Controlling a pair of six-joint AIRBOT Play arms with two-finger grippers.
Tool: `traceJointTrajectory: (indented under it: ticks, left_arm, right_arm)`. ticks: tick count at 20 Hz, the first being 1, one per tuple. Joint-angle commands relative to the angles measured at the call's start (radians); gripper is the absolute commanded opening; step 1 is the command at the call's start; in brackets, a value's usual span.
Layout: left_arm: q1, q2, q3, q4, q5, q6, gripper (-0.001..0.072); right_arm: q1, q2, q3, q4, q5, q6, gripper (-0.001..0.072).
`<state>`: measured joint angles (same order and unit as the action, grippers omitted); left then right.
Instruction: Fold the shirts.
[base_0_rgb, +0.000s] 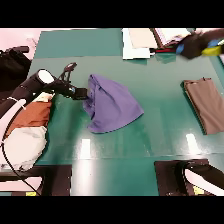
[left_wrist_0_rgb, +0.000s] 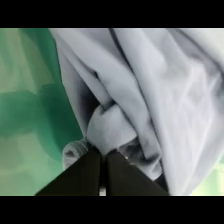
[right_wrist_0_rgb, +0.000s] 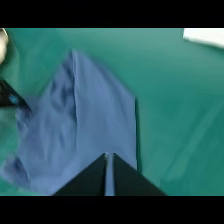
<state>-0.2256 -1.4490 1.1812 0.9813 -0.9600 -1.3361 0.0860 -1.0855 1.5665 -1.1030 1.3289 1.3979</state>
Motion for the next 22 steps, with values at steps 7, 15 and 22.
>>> traceJointTrajectory:
  ticks: [7,15,22]
  left_arm:
    - [0.029,-0.001,0.040,0.058,-0.030,0.000,0.0025]
    - [0.029,-0.001,0.040,0.059,-0.028,0.001,0.0026]
    - [0.029,0.059,0.068,0.179,-0.024,-0.035,0.0026]
  right_arm:
    - [0.087,-0.388,-0.403,0.012,-0.217,0.011,0.0482]
    - [0.171,-0.559,-0.306,0.011,-0.222,-0.005,0.0260]
    - [0.182,-0.500,-0.106,-0.158,-0.106,-0.028,0.0016]
